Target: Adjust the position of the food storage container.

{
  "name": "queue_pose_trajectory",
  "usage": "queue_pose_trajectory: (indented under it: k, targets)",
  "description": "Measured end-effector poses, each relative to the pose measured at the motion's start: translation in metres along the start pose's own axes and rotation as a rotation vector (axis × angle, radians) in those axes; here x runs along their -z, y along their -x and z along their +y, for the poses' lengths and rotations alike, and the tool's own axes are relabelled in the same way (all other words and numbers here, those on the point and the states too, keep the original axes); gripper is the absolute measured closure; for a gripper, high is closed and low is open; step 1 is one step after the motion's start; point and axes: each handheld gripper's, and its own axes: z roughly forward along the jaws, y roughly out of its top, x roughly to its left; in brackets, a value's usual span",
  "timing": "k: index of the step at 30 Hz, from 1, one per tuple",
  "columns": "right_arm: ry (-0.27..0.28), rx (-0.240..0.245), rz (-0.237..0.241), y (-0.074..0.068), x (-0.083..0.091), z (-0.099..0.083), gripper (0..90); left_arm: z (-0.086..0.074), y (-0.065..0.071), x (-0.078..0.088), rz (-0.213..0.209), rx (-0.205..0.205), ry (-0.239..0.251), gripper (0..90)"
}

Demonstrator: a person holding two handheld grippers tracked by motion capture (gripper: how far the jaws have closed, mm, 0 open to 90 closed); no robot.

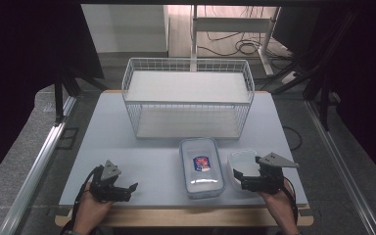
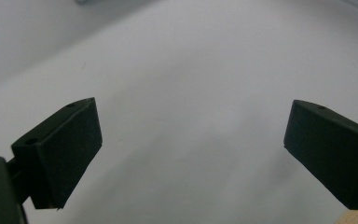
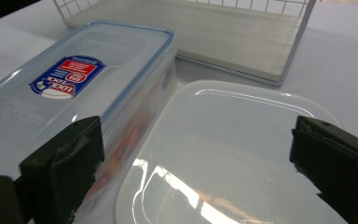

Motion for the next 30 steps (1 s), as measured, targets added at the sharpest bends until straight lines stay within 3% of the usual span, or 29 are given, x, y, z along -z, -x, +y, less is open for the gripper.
queue_pose_trajectory:
  k: [3, 5, 8, 11, 14, 17, 20, 23, 26, 30]
  targets:
    - [-0.014, 0.002, -0.024, 0.0, -0.002, -0.001, 0.0, -0.001, -0.002, 0.0, -0.035, 0.027, 0.016, 4.4]
    - [-0.017, -0.023, -0.038, 0.0, -0.004, -0.001, 0.0, 0.0, -0.001, 0.0, -0.038, 0.017, 0.023, 4.4]
    - [-0.022, -0.03, -0.015, 0.002, -0.004, -0.001, 0.0, 0.0, 0.002, -0.001, -0.057, -0.014, 0.021, 5.2]
    - [-0.025, -0.02, -0.023, 0.003, -0.002, -0.001, 0.0, 0.001, 0.006, -0.003, -0.066, -0.04, 0.01, 5.6]
    - [-0.024, -0.022, 0.006, 0.006, 0.0, -0.001, 0.0, 0.0, 0.007, -0.005, -0.078, -0.038, -0.003, 5.5]
    - [-0.041, -0.031, -0.001, 0.007, 0.001, 0.001, 2.0, 0.001, 0.007, -0.006, -0.088, -0.025, -0.003, 5.3]
    - [-0.065, -0.028, -0.016, 0.005, 0.002, 0.002, 15.4, 0.001, 0.007, -0.006, -0.092, -0.018, -0.008, 4.9]
    - [-0.071, 0.005, 0.006, 0.002, 0.003, 0.005, 29.6, 0.0, 0.007, -0.008, -0.1, -0.019, -0.02, 5.1]
    - [-0.069, 0.046, 0.03, -0.004, 0.004, 0.008, 43.6, 0.0, 0.008, -0.009, -0.104, -0.048, -0.038, 5.5]
    - [-0.073, 0.075, 0.067, -0.012, 0.004, 0.012, 64.1, 0.0, 0.01, -0.009, -0.105, -0.057, -0.034, 5.8]
